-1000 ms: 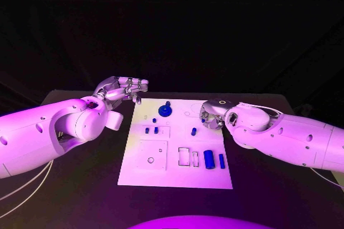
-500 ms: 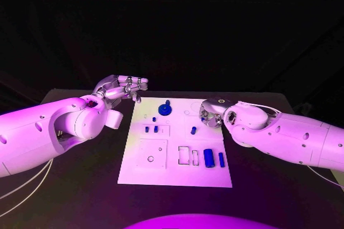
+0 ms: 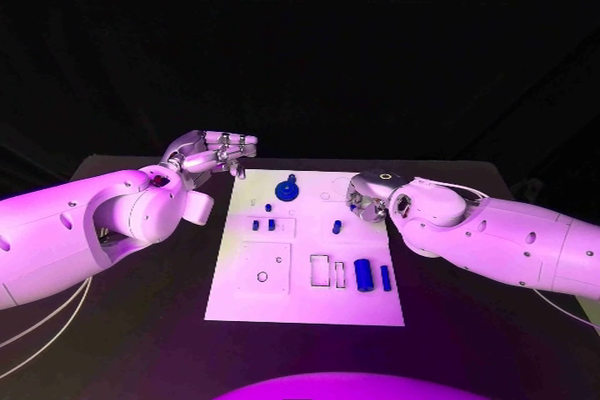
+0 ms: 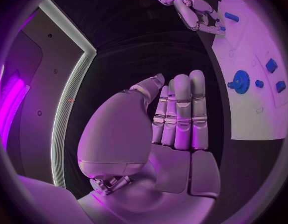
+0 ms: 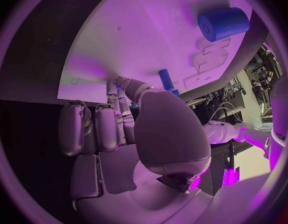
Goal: Assemble the parts on the task board
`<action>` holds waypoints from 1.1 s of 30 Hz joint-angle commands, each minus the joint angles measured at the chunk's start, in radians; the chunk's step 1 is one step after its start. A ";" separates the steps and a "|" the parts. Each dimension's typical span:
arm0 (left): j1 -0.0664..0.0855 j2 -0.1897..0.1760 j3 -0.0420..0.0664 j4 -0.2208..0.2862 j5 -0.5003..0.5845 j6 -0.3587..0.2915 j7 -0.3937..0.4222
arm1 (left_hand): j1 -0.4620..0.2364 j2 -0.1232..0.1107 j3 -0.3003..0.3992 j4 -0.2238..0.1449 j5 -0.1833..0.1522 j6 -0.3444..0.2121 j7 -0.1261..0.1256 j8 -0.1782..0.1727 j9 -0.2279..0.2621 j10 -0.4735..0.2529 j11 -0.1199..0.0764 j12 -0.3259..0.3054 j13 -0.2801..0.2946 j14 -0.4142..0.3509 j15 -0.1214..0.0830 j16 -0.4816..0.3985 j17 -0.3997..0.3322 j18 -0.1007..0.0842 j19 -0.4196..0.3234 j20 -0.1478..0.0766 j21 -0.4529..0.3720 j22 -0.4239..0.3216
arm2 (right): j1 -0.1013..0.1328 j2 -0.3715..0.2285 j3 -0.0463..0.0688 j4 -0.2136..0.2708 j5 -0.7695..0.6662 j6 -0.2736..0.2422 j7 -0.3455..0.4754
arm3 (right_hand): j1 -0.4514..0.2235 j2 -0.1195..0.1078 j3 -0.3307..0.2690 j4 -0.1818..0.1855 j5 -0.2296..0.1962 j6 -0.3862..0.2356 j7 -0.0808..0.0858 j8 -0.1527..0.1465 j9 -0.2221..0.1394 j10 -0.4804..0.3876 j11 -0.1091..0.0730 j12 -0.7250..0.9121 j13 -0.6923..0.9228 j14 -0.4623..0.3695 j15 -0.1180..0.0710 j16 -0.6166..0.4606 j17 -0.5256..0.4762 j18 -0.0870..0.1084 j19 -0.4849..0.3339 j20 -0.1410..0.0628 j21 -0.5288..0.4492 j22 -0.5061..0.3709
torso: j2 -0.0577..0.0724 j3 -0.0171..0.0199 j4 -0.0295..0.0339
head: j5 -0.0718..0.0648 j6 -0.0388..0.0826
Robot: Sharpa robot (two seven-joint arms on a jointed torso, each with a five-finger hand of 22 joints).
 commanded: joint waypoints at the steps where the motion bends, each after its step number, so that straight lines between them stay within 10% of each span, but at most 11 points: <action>1: 0.001 0.002 0.001 0.002 0.006 0.010 0.006 | 0.004 0.008 -0.001 -0.004 -0.002 -0.003 0.005 -0.007 -0.002 -0.005 0.000 0.001 0.001 -0.006 -0.001 -0.007 -0.001 0.013 0.008 -0.001 -0.006 -0.001 | -0.005 -0.008 -0.003 0.009 -0.007 -0.032 -0.006 | -0.005 -0.006 -0.003 -0.005 -0.006 0.006 0.000 0.001 0.002 0.004 0.001 -0.004 0.002 0.048 -0.007 0.004 0.000 -0.007 0.009 0.000 0.008 0.049 | 0.000 -0.0001 0.0003 | 0.001 0.002; 19: 0.001 0.004 0.001 -0.005 0.006 0.014 0.006 | 0.006 0.009 -0.002 -0.006 -0.002 -0.005 0.007 -0.007 -0.002 -0.008 0.001 0.001 0.002 -0.008 0.000 -0.007 -0.002 0.013 0.009 0.000 -0.009 -0.002 | 0.015 -0.094 0.008 0.152 0.009 -0.131 -0.014 | -0.025 -0.015 -0.014 -0.002 -0.015 0.015 -0.003 0.002 0.005 0.014 -0.002 -0.006 0.005 0.048 -0.008 0.007 0.001 -0.014 0.029 0.000 0.028 0.073 | 0.000 -0.0009 -0.0006 | 0.003 0.012; 33: 0.001 0.030 -0.003 -0.013 0.006 0.019 0.006 | 0.010 0.012 -0.001 -0.010 -0.002 -0.007 0.007 -0.006 -0.002 -0.010 0.002 0.002 0.004 -0.010 0.001 -0.008 -0.002 0.013 0.010 0.001 -0.011 -0.004 | 0.015 -0.071 0.011 0.365 0.019 -0.136 -0.017 | -0.031 -0.016 -0.017 0.000 -0.012 0.017 -0.004 0.002 0.006 0.017 -0.002 -0.007 0.006 0.049 -0.009 0.009 0.002 -0.017 0.038 -0.001 0.038 0.084 | -0.005 0.0002 0.0057 | 0.045 0.016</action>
